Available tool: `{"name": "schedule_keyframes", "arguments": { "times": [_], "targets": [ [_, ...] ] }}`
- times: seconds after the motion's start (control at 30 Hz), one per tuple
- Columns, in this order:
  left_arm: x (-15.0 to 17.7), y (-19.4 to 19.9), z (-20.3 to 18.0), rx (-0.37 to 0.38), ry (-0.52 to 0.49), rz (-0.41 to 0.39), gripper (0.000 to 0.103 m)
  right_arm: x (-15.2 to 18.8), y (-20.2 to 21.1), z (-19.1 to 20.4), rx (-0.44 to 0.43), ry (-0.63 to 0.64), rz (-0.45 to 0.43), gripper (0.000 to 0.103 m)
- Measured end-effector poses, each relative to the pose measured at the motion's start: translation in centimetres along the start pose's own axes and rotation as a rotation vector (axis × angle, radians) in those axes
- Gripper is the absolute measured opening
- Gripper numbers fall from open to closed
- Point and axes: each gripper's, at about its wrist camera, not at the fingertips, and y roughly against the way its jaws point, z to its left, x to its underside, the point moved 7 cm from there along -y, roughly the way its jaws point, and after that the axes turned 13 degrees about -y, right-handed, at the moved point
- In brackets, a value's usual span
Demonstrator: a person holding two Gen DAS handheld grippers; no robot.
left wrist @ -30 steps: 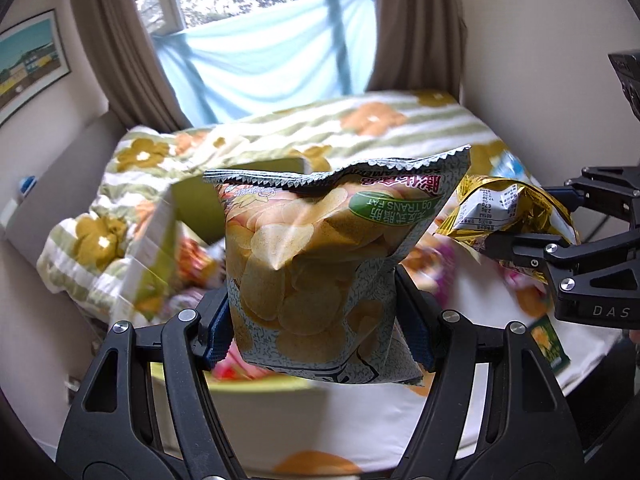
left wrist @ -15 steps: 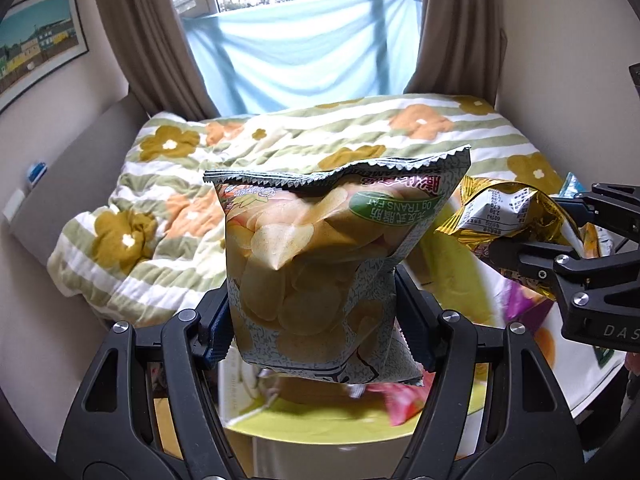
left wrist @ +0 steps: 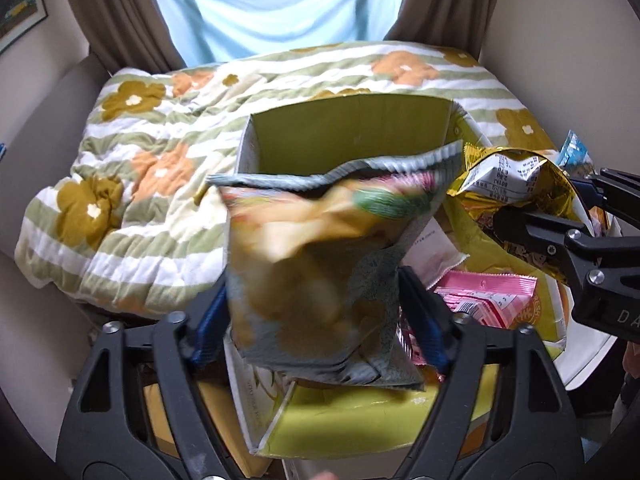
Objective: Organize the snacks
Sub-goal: 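Carry both bags over the box and open both tools to drop them inside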
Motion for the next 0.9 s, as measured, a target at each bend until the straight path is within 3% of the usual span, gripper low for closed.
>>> {"name": "schedule_keyframes", "arguments": {
  "times": [0.07,0.67,0.73,0.8,0.83,0.9],
  "targets": [
    [0.1,0.0,-0.1,-0.016,0.0,-0.002,0.103,0.0,-0.5,-0.2,0.0,-0.002,0.008,0.048],
    [2.3,3.3,0.9,-0.056,0.121,-0.01,0.103,0.1,-2.1,0.3,-0.062,0.022,0.05,0.049],
    [2.5,3.7,0.8,-0.057,0.128,-0.018,0.103,0.2,-2.1,0.3,-0.085,0.009,0.042,0.054],
    [2.6,4.1,0.8,-0.063,0.128,-0.026,0.103,0.2,-1.7,0.2,-0.1,0.002,0.02,0.086],
    [2.7,4.4,0.7,-0.068,0.128,-0.031,0.103,0.2,-1.5,0.2,-0.107,0.001,0.014,0.091],
    [2.9,4.7,0.7,-0.07,0.127,-0.035,0.103,0.5,-1.1,0.0,-0.107,-0.002,0.005,0.093]
  ]
}}
